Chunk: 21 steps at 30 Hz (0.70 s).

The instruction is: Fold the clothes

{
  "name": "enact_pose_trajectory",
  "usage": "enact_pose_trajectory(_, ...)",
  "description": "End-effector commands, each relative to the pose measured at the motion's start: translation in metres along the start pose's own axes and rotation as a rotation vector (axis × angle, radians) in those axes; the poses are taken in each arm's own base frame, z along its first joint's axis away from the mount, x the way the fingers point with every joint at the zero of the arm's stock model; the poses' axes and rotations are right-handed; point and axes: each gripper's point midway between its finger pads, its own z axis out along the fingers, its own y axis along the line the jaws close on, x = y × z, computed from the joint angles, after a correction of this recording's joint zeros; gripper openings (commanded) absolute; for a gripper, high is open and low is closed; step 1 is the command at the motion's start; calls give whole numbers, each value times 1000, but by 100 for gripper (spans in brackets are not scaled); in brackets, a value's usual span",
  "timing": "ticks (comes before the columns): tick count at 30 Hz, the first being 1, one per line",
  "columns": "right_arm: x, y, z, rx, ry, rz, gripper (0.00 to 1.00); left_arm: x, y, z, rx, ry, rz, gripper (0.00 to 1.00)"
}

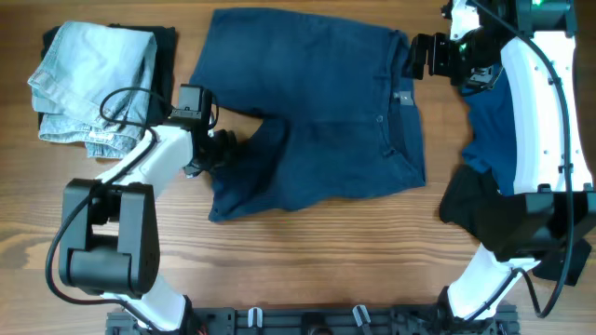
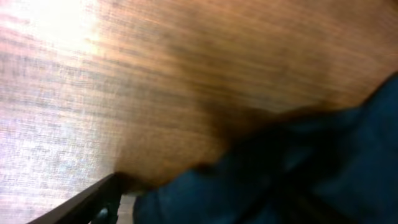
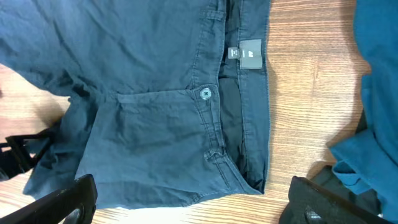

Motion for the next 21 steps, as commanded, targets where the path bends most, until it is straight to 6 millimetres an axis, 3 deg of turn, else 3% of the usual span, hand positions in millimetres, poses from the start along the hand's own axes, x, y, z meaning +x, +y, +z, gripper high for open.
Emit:
enact_pose_trajectory(1,-1,-3,-2,22,-11,-25,99,1,10,6,-41,-14,6,59)
enact_pose_trajectory(5,-1,-3,-3,23,-11,-23,99,-6,7,6,-30,-41,7,6)
enact_pose_trajectory(12,-2,-3,-3,22,-15,-24,100,-40,6,-4,-55,-176,8,4)
enact_pose_trajectory(18,-3,-5,-3,33,-17,-32,99,-102,39,-53,-264,-425,-32,4)
enact_pose_trajectory(21,-3,-5,-3,34,-17,-32,100,-121,48,-63,-281,-484,-12,4)
